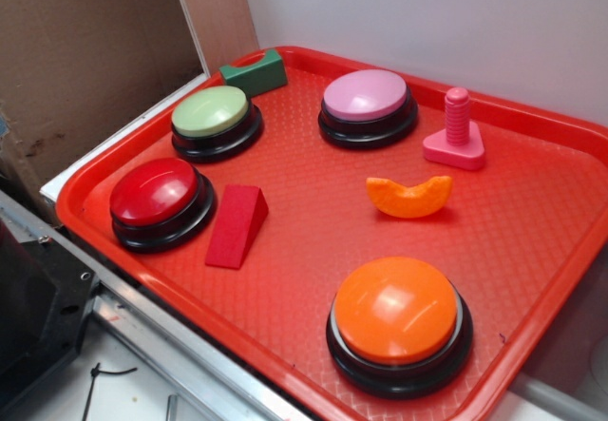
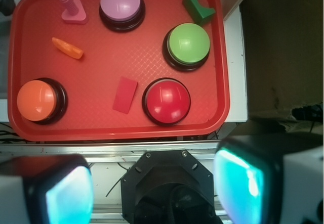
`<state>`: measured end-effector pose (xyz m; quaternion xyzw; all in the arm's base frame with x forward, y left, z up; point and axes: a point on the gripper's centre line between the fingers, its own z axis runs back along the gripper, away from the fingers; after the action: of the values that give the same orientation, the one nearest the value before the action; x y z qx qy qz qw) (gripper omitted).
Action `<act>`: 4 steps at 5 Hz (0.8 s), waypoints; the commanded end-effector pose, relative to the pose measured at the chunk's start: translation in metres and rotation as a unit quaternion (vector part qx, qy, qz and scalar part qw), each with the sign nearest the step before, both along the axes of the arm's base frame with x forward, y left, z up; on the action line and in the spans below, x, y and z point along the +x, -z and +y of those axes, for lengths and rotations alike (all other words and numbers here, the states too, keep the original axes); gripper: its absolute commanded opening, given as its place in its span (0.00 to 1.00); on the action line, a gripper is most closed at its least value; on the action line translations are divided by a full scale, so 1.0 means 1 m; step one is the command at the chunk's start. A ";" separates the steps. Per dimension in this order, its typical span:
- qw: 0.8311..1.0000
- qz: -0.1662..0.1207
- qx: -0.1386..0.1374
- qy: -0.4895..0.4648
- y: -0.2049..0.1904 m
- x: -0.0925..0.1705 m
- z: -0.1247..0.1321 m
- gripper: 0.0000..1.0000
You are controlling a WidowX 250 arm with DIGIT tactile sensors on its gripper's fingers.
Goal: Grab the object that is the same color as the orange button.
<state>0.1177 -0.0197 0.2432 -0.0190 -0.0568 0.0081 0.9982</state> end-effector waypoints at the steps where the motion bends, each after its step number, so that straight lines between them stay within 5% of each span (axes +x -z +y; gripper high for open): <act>1: 1.000 0.000 0.000 0.000 0.000 0.000 0.000 1.00; 2: 0.994 0.020 0.021 0.109 0.003 0.037 -0.031 1.00; 4: 0.952 0.027 0.023 0.303 0.011 0.043 -0.132 1.00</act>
<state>0.1652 -0.1467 0.2186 -0.0023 0.0061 -0.2935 0.9559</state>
